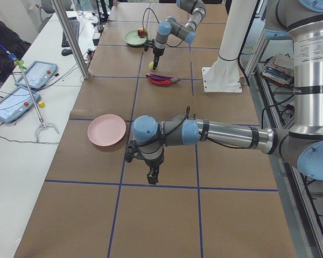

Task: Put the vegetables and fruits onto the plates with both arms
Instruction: 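Carry the peach to the green plate beside the apple and release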

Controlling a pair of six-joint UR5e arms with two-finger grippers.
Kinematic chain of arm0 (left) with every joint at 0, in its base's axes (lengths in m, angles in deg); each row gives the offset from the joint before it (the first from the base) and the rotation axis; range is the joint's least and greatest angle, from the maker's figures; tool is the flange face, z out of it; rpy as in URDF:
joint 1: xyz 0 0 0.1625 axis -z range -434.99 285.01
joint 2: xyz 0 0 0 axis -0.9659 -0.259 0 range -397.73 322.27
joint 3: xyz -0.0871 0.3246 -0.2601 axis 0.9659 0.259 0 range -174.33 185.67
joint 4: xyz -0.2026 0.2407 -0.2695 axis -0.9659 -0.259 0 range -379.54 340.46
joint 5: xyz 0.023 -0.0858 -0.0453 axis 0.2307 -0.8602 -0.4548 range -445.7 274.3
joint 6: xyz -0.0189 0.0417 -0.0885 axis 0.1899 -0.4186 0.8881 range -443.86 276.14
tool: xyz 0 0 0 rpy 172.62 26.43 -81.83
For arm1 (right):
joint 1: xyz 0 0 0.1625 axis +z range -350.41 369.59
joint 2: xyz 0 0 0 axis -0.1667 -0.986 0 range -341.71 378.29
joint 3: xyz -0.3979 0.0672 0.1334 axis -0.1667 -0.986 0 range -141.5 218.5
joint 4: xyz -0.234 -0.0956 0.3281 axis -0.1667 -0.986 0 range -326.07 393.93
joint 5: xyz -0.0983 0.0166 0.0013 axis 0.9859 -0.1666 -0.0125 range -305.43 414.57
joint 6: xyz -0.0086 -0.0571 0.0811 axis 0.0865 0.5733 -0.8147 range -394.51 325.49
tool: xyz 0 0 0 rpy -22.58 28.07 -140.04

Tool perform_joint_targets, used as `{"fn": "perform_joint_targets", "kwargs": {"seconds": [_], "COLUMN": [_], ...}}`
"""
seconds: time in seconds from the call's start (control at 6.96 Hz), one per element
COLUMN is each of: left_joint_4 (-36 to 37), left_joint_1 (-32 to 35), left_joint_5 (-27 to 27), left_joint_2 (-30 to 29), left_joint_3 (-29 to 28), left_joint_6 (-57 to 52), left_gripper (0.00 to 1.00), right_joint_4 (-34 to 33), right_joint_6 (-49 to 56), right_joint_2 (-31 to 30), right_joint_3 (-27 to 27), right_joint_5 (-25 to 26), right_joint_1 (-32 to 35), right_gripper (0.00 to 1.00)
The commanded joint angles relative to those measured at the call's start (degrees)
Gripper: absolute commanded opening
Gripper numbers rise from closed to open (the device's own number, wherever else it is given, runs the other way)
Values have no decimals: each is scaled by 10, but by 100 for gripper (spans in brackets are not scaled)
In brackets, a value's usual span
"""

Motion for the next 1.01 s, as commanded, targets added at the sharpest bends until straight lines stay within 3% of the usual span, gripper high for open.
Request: {"fn": "perform_joint_targets", "kwargs": {"seconds": [0.0,0.43,0.72,0.86], "left_joint_4": [0,1,1,1], "left_joint_1": [0,-1,-1,-1], "left_joint_5": [0,-1,0,0], "left_joint_2": [0,0,0,0], "left_joint_3": [-1,0,0,0], "left_joint_6": [0,0,0,0], "left_gripper": [100,100,100,100], "right_joint_4": [-3,11,58,66], "right_joint_6": [112,358,399,399], "right_joint_2": [-43,-146,-201,-203], "right_joint_3": [18,14,4,-3], "right_joint_5": [-66,-173,-184,-184], "right_joint_1": [91,248,268,267], "right_gripper": [1,2,5,38]}}
